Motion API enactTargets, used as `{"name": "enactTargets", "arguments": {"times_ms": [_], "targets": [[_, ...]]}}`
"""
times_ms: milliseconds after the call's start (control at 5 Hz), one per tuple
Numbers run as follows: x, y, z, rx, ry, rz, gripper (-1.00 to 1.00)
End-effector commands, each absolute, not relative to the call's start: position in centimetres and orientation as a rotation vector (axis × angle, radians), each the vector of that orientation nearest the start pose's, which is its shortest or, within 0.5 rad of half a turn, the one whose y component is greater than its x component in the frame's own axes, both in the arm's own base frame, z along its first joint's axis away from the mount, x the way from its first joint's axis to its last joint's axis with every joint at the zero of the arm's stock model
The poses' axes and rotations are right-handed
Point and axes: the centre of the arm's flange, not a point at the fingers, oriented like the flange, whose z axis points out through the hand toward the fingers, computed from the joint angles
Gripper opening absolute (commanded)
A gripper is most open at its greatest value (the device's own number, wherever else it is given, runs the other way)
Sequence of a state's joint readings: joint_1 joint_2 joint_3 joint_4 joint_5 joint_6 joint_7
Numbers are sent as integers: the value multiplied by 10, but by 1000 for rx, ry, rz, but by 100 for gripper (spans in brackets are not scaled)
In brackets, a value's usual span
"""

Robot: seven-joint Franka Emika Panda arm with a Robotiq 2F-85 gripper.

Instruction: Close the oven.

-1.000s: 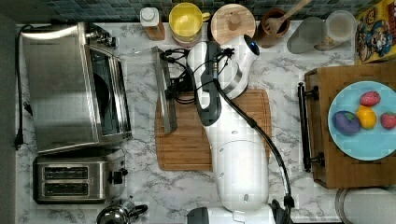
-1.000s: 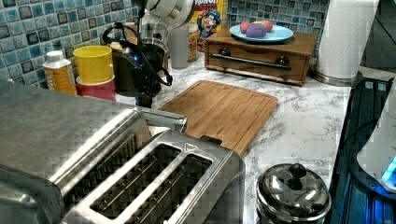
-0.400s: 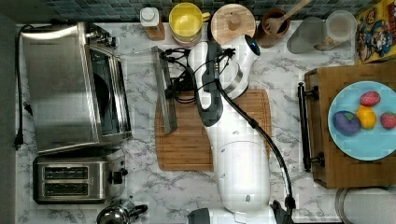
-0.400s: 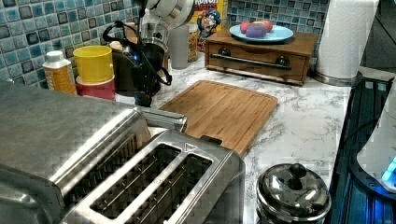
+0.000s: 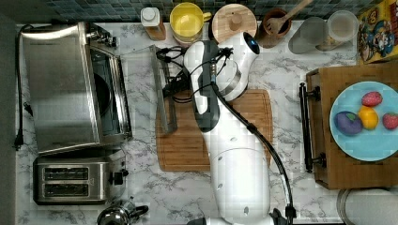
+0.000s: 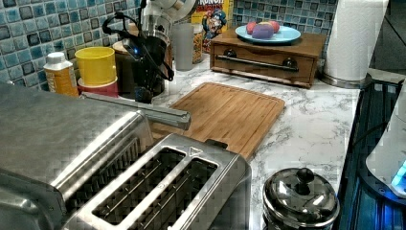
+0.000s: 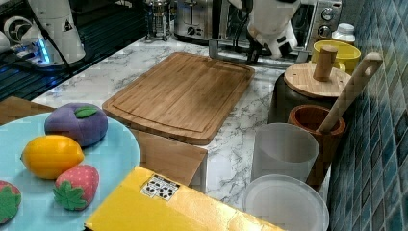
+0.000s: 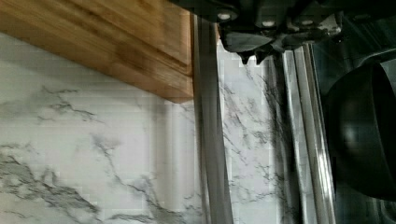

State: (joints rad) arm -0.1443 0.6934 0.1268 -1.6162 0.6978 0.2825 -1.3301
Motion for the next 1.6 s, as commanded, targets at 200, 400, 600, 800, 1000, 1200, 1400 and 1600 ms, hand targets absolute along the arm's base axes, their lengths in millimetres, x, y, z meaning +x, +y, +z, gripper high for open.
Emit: {"name": "enactTargets", "arguments": {"times_ms": [200, 400, 600, 800, 1000, 1200, 1400, 1600], "targets": [[652, 222, 437, -2523, -588, -72, -100], [652, 251, 430, -2599, -636, 31, -100], [636, 273, 431, -2665, -683, -8, -100], [616, 296, 447, -2815, -677, -165, -100], [606, 310, 443, -2866, -693, -179, -100], [589, 343, 439, -3061, -694, -314, -100], [593, 345, 431, -3097, -669, -285, -100], [588, 346, 457, -3105, -529, -393, -100]]}}
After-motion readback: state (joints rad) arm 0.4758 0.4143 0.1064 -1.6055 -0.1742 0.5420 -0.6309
